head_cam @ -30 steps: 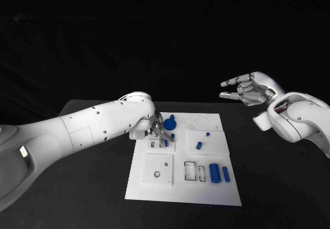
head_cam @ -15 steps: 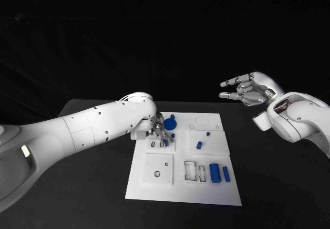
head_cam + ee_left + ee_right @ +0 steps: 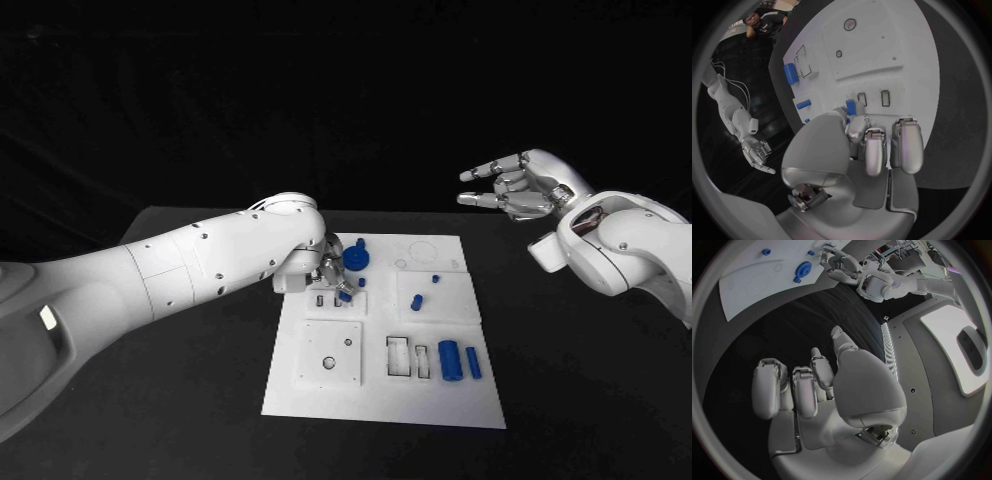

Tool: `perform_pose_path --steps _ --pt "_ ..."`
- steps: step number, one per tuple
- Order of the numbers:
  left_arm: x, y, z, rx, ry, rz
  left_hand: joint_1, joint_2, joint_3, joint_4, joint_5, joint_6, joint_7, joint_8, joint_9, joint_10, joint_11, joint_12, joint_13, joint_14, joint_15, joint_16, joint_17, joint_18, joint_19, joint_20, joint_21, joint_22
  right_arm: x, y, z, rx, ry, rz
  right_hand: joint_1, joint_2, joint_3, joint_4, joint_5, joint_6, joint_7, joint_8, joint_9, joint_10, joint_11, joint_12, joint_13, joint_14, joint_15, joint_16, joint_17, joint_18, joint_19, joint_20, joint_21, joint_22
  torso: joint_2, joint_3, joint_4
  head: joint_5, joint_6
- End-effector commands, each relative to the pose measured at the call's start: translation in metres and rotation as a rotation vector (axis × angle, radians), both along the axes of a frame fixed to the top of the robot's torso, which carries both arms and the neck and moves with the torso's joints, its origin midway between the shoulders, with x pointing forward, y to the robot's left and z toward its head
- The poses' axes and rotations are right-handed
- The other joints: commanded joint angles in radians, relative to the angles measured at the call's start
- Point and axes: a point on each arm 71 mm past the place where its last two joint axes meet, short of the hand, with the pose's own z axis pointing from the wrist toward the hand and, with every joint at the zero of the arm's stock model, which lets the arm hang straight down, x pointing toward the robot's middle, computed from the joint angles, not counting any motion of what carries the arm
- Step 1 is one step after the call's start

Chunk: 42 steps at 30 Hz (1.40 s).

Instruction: Assemble the parts on the task board

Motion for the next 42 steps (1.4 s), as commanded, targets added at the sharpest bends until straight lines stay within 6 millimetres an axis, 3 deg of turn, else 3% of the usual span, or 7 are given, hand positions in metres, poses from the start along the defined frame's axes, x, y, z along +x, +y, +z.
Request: perform_pose_path --steps 1,8,21,25,33,42 --pt "-0.002 0.001 0.001 -0.069 -0.002 0.034 -0.035 -0.029 0.236 -0.189 -0.009 -0.001 0.005 0.007 0.01 0.002 -0.001 -0.007 -0.007 0.105 0.012 0.003 0.263 -0.014 0.032 0.002 -0.003 0.024 0.0 0.002 -0.002 -0.014 0.006 0.016 0.001 0.004 -0.009 0.003 -0.009 0.003 -0.003 0.004 0.001 0.001 -0.006 -0.004 0.03 0.082 -0.001 -0.004 0.184 0.02 -0.003 -0.007 -0.005 -0.002 0.001 0.0003 -0.001 0.002 -0.002" --pt "-0.008 0.008 0.004 -0.093 -0.018 0.047 -0.062 -0.042 0.278 -0.209 -0.012 -0.002 0.005 0.015 0.025 0.005 -0.003 -0.007 -0.009 0.105 0.013 0.003 0.263 -0.014 0.032 0.002 -0.002 0.027 0.002 0.0 -0.003 -0.015 0.007 0.011 0.001 0.004 -0.01 0.003 -0.011 0.003 -0.003 0.004 0.001 0.002 -0.006 -0.004 0.03 0.082 -0.001 -0.004 0.184 0.019 -0.002 -0.007 -0.005 -0.001 -0.001 0.0007 0.004 0.001 -0.004" --pt "-0.018 0.017 0.001 -0.067 -0.119 0.043 -0.076 -0.052 0.293 -0.221 -0.015 -0.001 0.003 0.022 0.034 0.013 -0.004 0.001 0.0 0.105 0.012 0.003 0.263 -0.017 0.036 0.002 0.005 0.041 0.002 -0.003 -0.004 -0.016 0.011 0.007 -0.003 0.006 -0.013 0.007 -0.016 0.004 -0.003 0.004 0.001 0.001 -0.006 -0.006 0.028 0.082 -0.001 -0.005 0.183 0.02 -0.003 -0.007 -0.006 -0.003 -0.001 0.0006 0.0048 0.01 -0.009" --pt "-0.019 0.018 -0.002 -0.058 -0.159 0.046 -0.08 -0.054 0.295 -0.223 -0.02 0.0 0.003 0.024 0.037 0.017 -0.004 0.005 0.004 0.105 0.011 0.003 0.263 -0.018 0.038 0.001 0.008 0.045 0.002 -0.003 -0.004 -0.015 0.011 0.007 -0.003 0.006 -0.013 0.007 -0.016 0.004 -0.003 0.004 0.001 0.001 -0.006 -0.006 0.028 0.082 -0.001 -0.005 0.183 0.02 -0.003 -0.007 -0.006 -0.003 -0.001 0.0005 0.008 0.007 -0.008" --pt "-0.02 0.014 -0.006 -0.027 -0.209 0.032 -0.087 -0.055 0.301 -0.227 -0.029 0.0 0.002 0.026 0.04 0.022 -0.006 0.011 0.01 0.105 0.011 0.003 0.263 -0.019 0.039 0.001 0.01 0.05 0.002 -0.002 -0.005 -0.014 0.013 0.01 -0.003 0.006 -0.013 0.007 -0.016 0.004 -0.003 0.004 0.001 0.001 -0.006 -0.006 0.028 0.082 -0.001 -0.005 0.183 0.02 -0.003 -0.007 -0.006 -0.003 0.0 0.0001 0.0038 0.011 -0.008" --pt "-0.021 0.014 -0.009 -0.005 -0.199 0.016 -0.091 -0.056 0.306 -0.231 -0.039 0.0 0.001 0.026 0.042 0.023 -0.006 0.012 0.01 0.105 0.01 0.003 0.263 -0.019 0.039 0.0 0.011 0.051 0.002 -0.002 -0.006 -0.014 0.016 0.011 -0.005 0.007 -0.015 0.008 -0.016 0.004 -0.003 0.004 0.001 0.001 -0.006 -0.006 0.028 0.082 -0.001 -0.005 0.183 0.02 -0.003 -0.007 -0.006 -0.003 0.0 0.0006 0.0048 0.009 -0.013"
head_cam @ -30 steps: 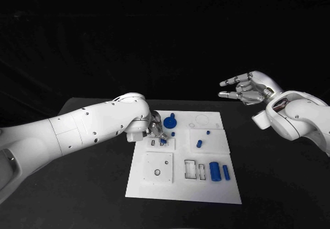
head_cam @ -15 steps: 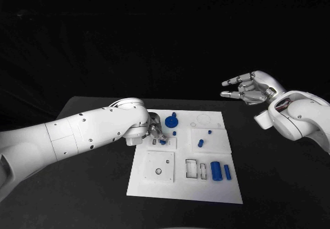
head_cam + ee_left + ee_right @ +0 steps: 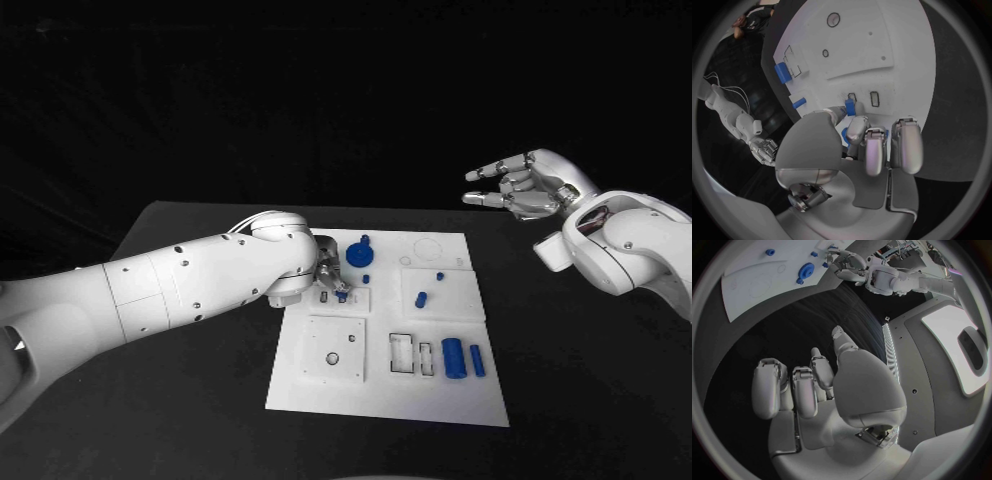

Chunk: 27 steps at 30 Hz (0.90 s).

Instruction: Assemble the parts on the task board

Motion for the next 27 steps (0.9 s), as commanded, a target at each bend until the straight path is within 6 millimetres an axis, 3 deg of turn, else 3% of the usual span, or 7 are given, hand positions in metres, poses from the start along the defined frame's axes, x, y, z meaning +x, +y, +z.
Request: perform_pose_path --steps 1,27 --pt "0.0001 -0.0006 -0.0005 0.023 -0.016 -0.017 -0.011 0.001 0.173 -0.165 -0.004 -0.002 -0.007 0.003 0.0 0.008 0.001 0.006 0.0 0.105 0.002 0.003 0.263 -0.019 0.039 0.0 0.004 0.051 -0.0004 0.0017 -0.0009 -0.006 0.004 0.018 -0.005 0.007 -0.006 0.0 -0.006 0.004 -0.003 0.004 0.001 0.001 -0.006 -0.006 0.028 0.082 -0.001 -0.005 0.183 0.02 -0.003 -0.007 -0.006 -0.001 0.0 0.0 0.0006 -0.001 -0.002" --pt "-0.0048 0.0007 -0.0063 0.083 0.073 -0.072 -0.012 -0.001 0.178 -0.172 -0.011 -0.003 -0.008 0.003 0.002 0.007 0.0 0.004 -0.002 0.105 0.002 0.003 0.263 -0.019 0.039 0.0 0.003 0.05 -0.0004 0.003 -0.0025 -0.008 0.017 0.028 -0.005 0.008 -0.008 0.001 -0.006 0.004 -0.003 0.004 0.001 0.001 -0.006 -0.006 0.027 0.082 -0.001 -0.005 0.183 0.02 -0.003 -0.007 -0.007 -0.002 -0.001 0.0006 0.0005 0.0 -0.01"
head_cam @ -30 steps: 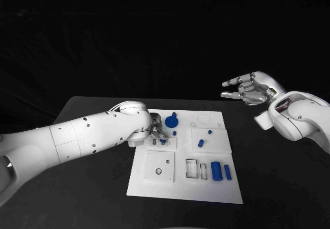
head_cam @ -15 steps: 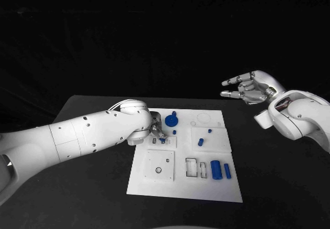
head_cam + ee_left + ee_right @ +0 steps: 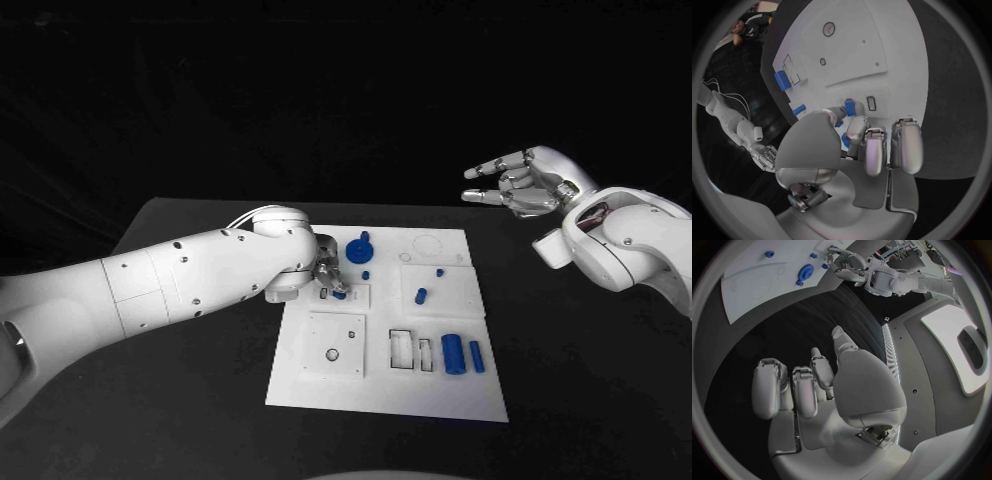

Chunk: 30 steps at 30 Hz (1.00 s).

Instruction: Assemble the parts on the task board

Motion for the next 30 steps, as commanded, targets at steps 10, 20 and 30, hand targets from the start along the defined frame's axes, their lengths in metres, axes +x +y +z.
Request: perform_pose_path --steps 10,20,30 --pt "-0.0034 -0.0018 -0.0057 0.034 0.042 -0.028 -0.005 0.013 0.16 -0.15 -0.007 0.005 -0.006 0.004 0.002 0.01 0.001 0.008 0.004 0.105 0.002 0.003 0.263 -0.019 0.039 0.0 0.004 0.052 -0.0007 0.0025 -0.0011 -0.006 0.009 0.021 -0.005 0.008 -0.008 0.001 -0.006 0.004 -0.003 0.004 0.001 0.001 -0.006 -0.006 0.027 0.082 -0.001 -0.005 0.182 0.02 -0.003 -0.007 -0.007 -0.001 0.001 0.0001 -0.0012 0.002 -0.001" --pt "-0.0025 -0.0043 -0.0089 0.04 0.077 -0.035 -0.064 0.022 0.141 -0.133 -0.092 0.021 -0.014 0.004 0.007 0.012 -0.004 0.013 0.007 0.105 -0.001 0.003 0.263 -0.017 0.037 -0.002 -0.001 0.045 -0.0013 0.0027 -0.001 -0.007 0.01 0.023 -0.008 0.006 -0.013 0.003 -0.002 0.003 -0.003 0.003 0.001 0.0 -0.005 -0.007 0.025 0.081 -0.001 -0.007 0.181 0.02 -0.004 -0.007 -0.008 -0.003 0.001 0.0005 -0.0004 -0.002 -0.005" --pt "-0.0005 -0.0054 -0.0117 0.055 0.101 -0.042 -0.149 0.01 0.062 -0.096 -0.095 0.052 -0.024 0.008 0.011 0.018 -0.012 0.024 0.017 0.105 -0.008 0.003 0.263 -0.018 0.039 -0.008 -0.001 0.049 -0.002 0.0034 -0.001 -0.008 0.012 0.028 -0.01 0.005 -0.017 0.004 0.001 0.003 -0.003 0.003 0.001 0.0 -0.005 -0.007 0.025 0.081 -0.001 -0.007 0.181 0.02 -0.004 -0.007 -0.009 -0.004 0.001 0.0003 -0.0006 -0.004 -0.009"
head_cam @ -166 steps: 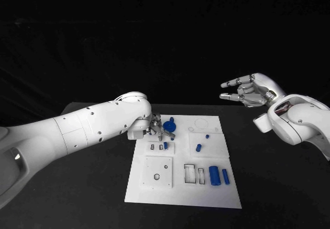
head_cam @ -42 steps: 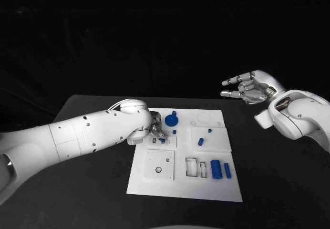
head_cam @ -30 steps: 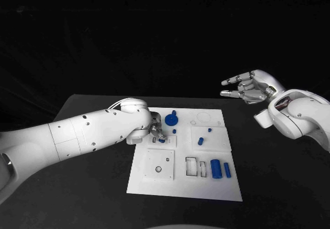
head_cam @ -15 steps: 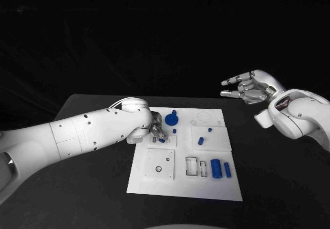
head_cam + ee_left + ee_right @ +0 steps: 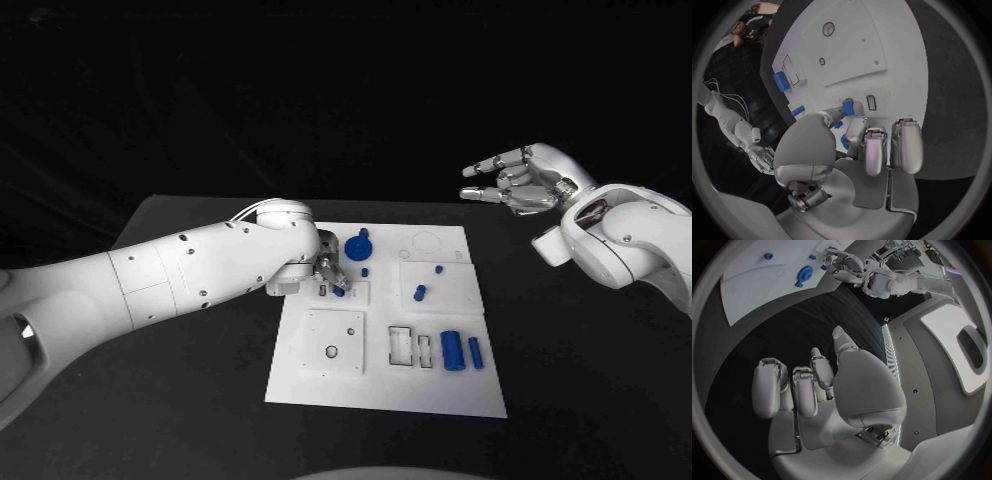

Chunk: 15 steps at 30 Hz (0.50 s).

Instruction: Assemble the parts on the task board

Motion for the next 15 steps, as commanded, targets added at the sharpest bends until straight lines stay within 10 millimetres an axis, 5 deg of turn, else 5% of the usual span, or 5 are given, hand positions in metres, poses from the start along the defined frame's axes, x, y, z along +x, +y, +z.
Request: perform_pose_path --steps 1,15 --pt "-0.0065 -0.0015 -0.0118 0.031 0.077 -0.032 -0.015 0.001 -0.02 0.008 -0.006 0.015 -0.004 0.001 0.002 0.004 -0.006 0.005 0.002 0.105 -0.008 0.003 0.263 -0.018 0.039 -0.009 0.0 0.049 -0.0009 0.0021 -0.0007 -0.007 0.006 0.019 -0.005 0.001 -0.008 0.001 0.001 0.003 -0.003 0.003 0.001 0.0 -0.005 -0.003 0.024 0.081 -0.001 -0.007 0.181 0.021 0.0 -0.003 -0.004 -0.002 -0.001 0.0 0.0004 -0.001 -0.001" --pt "-0.004 0.0001 -0.0138 0.048 0.092 -0.032 -0.07 0.009 -0.095 0.042 -0.006 0.031 -0.008 0.006 0.008 0.013 -0.009 0.018 0.014 0.105 -0.012 0.003 0.263 -0.022 0.047 -0.013 0.012 0.072 -0.0021 0.003 -0.0005 -0.007 0.009 0.024 -0.01 0.001 -0.014 0.005 0.005 0.003 -0.003 0.003 0.001 -0.001 -0.005 -0.005 0.023 0.081 -0.001 -0.007 0.181 0.021 0.0 -0.003 -0.005 -0.002 -0.002 0.0003 0.0014 0.0 -0.002"
